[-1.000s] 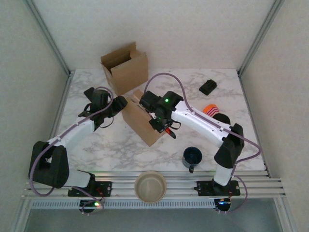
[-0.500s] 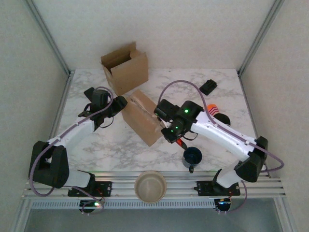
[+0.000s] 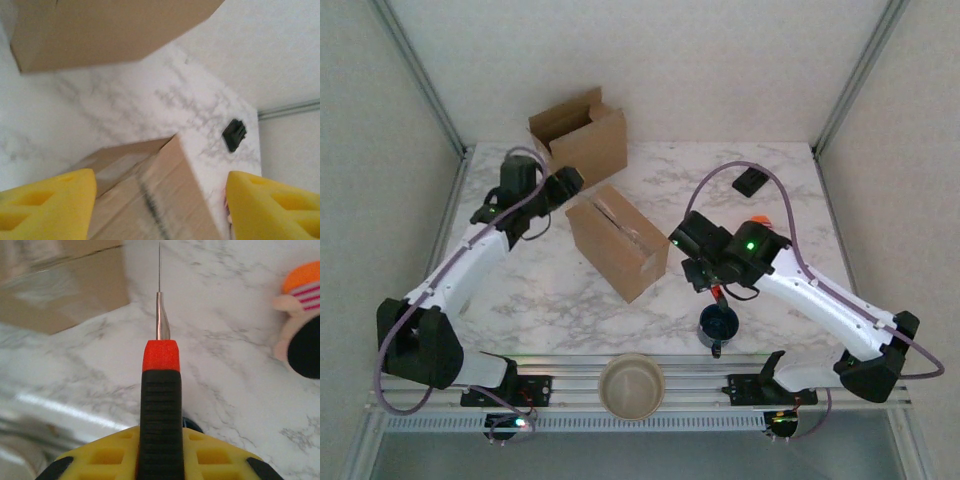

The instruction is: Unpack the express box

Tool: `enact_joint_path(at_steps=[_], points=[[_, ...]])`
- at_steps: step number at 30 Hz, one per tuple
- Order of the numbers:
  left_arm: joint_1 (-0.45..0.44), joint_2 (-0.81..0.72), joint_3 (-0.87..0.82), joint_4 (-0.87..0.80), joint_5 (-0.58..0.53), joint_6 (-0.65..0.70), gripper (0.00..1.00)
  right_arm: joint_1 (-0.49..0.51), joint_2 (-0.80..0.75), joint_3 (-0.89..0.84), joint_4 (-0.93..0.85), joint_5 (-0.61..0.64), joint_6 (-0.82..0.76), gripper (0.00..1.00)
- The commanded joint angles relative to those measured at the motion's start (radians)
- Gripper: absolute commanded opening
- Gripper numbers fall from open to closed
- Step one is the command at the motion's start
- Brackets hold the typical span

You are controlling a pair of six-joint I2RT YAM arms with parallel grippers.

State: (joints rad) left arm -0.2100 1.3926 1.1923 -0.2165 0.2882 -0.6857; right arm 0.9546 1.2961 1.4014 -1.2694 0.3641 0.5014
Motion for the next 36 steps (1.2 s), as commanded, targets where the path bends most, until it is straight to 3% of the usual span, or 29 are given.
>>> enact_joint_path(at_steps=[1, 4, 8, 18, 36], points=[[0.028, 0.038, 0.125, -0.145, -0.090, 0.099, 0.54, -0.015, 0.046, -0.074, 0.103, 0.104, 0.146, 0.00], [0.055, 0.121, 0.164, -0.188, -0.131, 0.136, 0.28, -0.010, 0.108, -0.105, 0.171, 0.076, 0.203, 0.00], [0.060, 0.230, 0.160, -0.187, -0.167, 0.167, 0.16, 0.009, 0.167, -0.134, 0.256, 0.046, 0.258, 0.00], [0.031, 0.271, 0.019, -0.104, -0.116, 0.172, 0.15, -0.010, 0.273, -0.116, 0.399, -0.038, 0.247, 0.00], [0.000, 0.142, -0.165, -0.059, -0.081, 0.111, 0.16, -0.160, 0.366, 0.000, 0.491, -0.132, 0.049, 0.00]])
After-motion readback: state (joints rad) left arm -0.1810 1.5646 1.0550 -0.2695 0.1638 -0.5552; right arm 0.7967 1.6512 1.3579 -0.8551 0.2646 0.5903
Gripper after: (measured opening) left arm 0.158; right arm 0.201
